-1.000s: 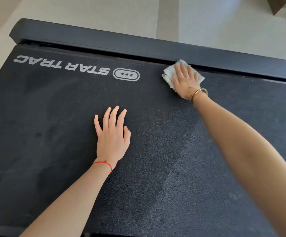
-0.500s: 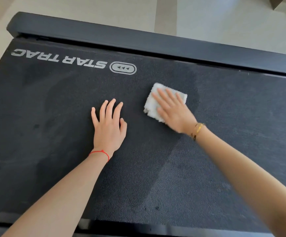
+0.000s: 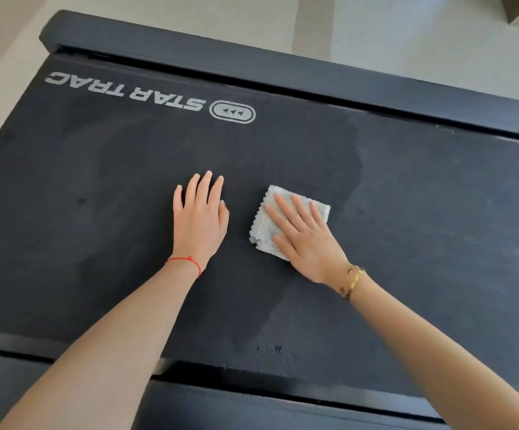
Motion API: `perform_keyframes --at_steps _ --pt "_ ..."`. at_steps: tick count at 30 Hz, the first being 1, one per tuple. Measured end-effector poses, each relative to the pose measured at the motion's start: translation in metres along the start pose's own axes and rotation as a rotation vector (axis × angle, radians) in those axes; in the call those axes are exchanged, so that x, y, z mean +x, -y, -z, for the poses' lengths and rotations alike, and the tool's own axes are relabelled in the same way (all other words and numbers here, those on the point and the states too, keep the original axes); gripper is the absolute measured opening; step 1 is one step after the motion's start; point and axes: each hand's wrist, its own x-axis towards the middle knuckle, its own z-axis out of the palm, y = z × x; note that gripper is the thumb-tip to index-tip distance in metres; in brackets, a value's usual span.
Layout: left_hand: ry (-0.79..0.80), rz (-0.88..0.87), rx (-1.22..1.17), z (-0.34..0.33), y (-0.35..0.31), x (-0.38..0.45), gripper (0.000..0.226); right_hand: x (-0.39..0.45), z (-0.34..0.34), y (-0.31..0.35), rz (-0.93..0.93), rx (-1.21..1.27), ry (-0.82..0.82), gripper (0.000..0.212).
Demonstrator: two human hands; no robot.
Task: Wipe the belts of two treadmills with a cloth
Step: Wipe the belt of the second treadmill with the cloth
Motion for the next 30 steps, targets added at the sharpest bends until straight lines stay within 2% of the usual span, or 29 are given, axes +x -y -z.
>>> perform_keyframes --at_steps 6,9,11,14,19,22,24,28,30 --pt "0.156 -0.209 0.04 0.017 0.032 -0.038 0.055 0.049 0.014 -0.02 -0.228 0.02 -0.007 0.054" --pt "0.19 -0.223 0.022 0.018 0.035 -0.039 0.057 0.05 0.012 -0.007 -0.293 0.049 -0.013 0.055" --pt "0.149 -0.214 -0.017 0.013 0.034 -0.043 0.057 0.043 0.008 0.008 -0.301 0.069 -0.019 0.055" --pt "0.081 -0.19 -0.092 0.008 0.038 -0.047 0.054 0.013 -0.004 0.044 -0.239 0.046 -0.017 0.055" --pt "0.018 -0.182 -0.191 0.005 0.04 -0.049 0.052 -0.088 -0.04 0.129 0.0 0.026 -0.003 0.056" --pt "-0.011 -0.177 -0.201 0.006 0.04 -0.051 0.047 -0.106 -0.042 0.123 0.034 0.016 0.02 0.055" --pt "-0.019 -0.167 -0.192 0.008 0.04 -0.054 0.046 -0.095 -0.034 0.099 -0.079 0.013 0.003 0.055" --pt "-0.023 -0.145 -0.193 0.009 0.04 -0.057 0.044 -0.061 -0.016 0.056 -0.472 0.087 -0.025 0.055" --pt "-0.021 -0.144 -0.193 0.01 0.04 -0.055 0.044 -0.058 -0.02 0.072 -0.481 0.057 -0.021 0.056"
